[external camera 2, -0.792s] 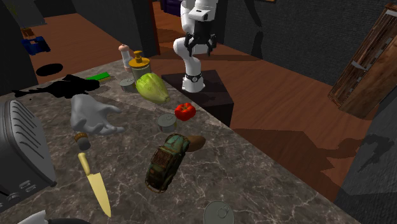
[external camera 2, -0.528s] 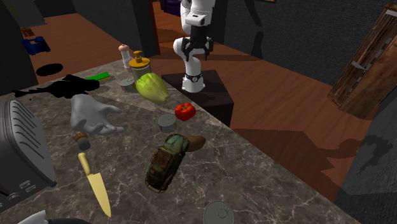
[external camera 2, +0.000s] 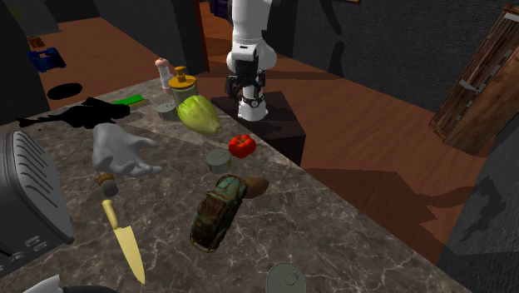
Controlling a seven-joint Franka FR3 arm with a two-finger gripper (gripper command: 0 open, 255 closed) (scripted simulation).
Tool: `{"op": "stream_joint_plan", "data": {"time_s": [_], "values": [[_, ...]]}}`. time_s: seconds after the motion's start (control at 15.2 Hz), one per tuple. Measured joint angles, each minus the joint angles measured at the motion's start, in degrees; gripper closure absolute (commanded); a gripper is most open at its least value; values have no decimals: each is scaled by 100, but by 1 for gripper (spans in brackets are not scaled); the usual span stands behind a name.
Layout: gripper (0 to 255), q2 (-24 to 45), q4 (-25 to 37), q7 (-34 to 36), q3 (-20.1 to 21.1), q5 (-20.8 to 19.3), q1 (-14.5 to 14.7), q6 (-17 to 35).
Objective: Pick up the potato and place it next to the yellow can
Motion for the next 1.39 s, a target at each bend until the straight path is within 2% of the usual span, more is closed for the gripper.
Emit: {"op": "stream_joint_plan", "data": {"time_s": [0.33, 0.73, 1.12, 1.39], "values": [[0, 1133, 521, -1374, -531, 242, 252, 657], [0, 2611, 1494, -3144, -904, 950, 453, 1083], [0, 4104, 2744, -4799, -819, 1771, 331, 1121], [0, 4929, 3650, -5633, -594, 2107, 161, 968]]}}
